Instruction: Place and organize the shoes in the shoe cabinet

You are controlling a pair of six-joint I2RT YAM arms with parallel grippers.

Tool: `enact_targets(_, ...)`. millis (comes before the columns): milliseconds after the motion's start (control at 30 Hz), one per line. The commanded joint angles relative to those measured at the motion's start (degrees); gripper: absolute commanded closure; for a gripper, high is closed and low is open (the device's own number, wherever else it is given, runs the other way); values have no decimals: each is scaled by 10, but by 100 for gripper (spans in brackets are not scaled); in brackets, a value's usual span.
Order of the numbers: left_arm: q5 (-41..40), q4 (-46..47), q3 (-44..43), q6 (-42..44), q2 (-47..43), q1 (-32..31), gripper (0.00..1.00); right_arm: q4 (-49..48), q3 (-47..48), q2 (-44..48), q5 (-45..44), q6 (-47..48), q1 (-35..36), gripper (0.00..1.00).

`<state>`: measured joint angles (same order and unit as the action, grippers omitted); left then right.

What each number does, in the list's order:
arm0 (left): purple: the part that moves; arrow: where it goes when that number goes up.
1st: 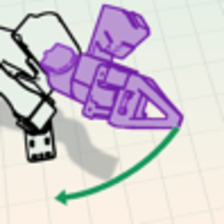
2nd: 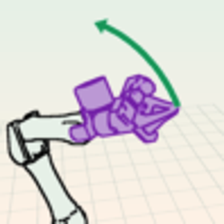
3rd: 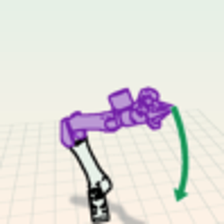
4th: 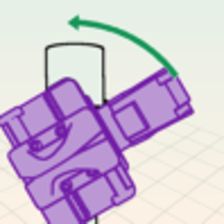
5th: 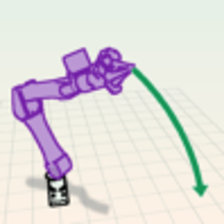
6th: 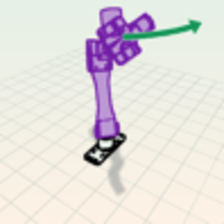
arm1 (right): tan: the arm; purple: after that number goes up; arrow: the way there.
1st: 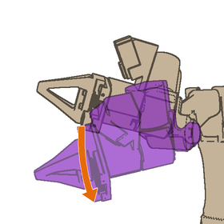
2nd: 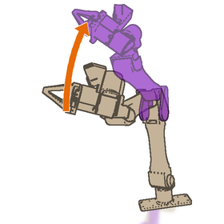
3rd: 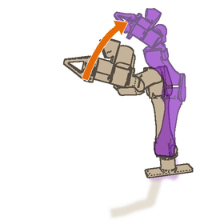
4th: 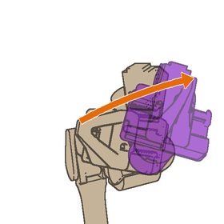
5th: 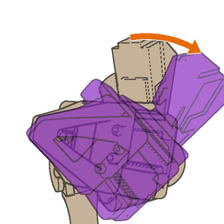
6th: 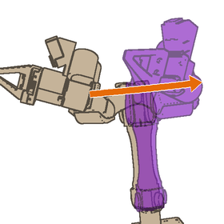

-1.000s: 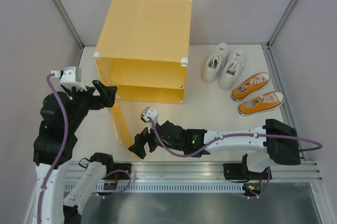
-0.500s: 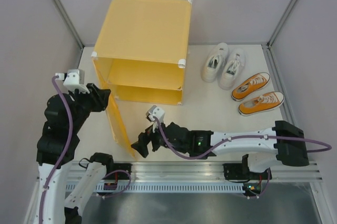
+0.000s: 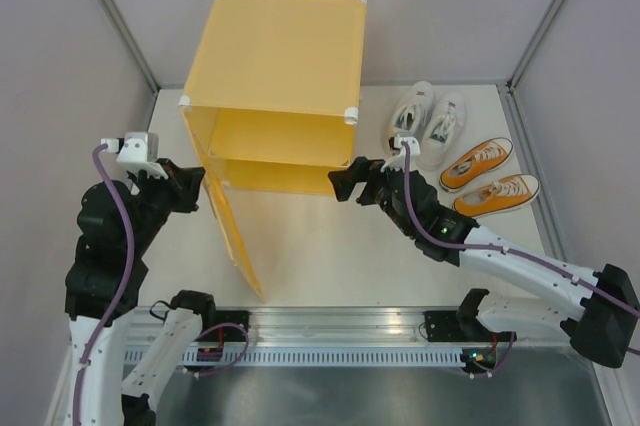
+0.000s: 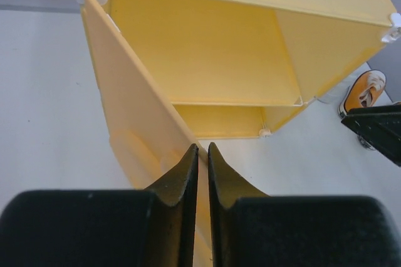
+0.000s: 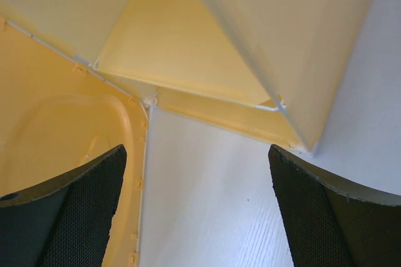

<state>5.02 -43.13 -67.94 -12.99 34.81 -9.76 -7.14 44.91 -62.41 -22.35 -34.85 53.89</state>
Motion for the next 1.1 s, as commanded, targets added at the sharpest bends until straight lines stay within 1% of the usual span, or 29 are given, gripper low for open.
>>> enact_targets(0, 46, -28, 2, 21, 3, -3, 87, -20, 1, -2, 37, -29, -48, 2)
enact_targets(33, 49, -27, 4, 20, 3, -3, 87, -30, 4, -7, 59, -29, -60, 2)
enact_targets(67, 53, -26, 7, 20, 3, -3, 87, -31, 11, -12, 65, -30, -83, 2)
enact_targets(333, 81, -21, 12, 25, -2, -3, 87, -46, 43, -69, 121, -38, -180, 2)
enact_targets(467, 80, -22, 17, 30, 2, -4, 84, -47, 55, -87, 168, -36, -233, 2)
enact_targets(567, 83, -25, 21, 31, 3, -5, 81, -43, 65, -104, 182, -29, -252, 2)
enact_targets(833, 47, -68, -4, 25, 23, -5, 79, -43, 89, -139, 215, -15, -285, 2)
enact_targets(967, 38, -74, -3, 27, 25, -5, 79, -34, 104, -150, 221, -5, -303, 2)
enact_targets(1067, 40, -75, 1, 27, 25, -5, 78, -22, 120, -160, 243, 13, -316, 2)
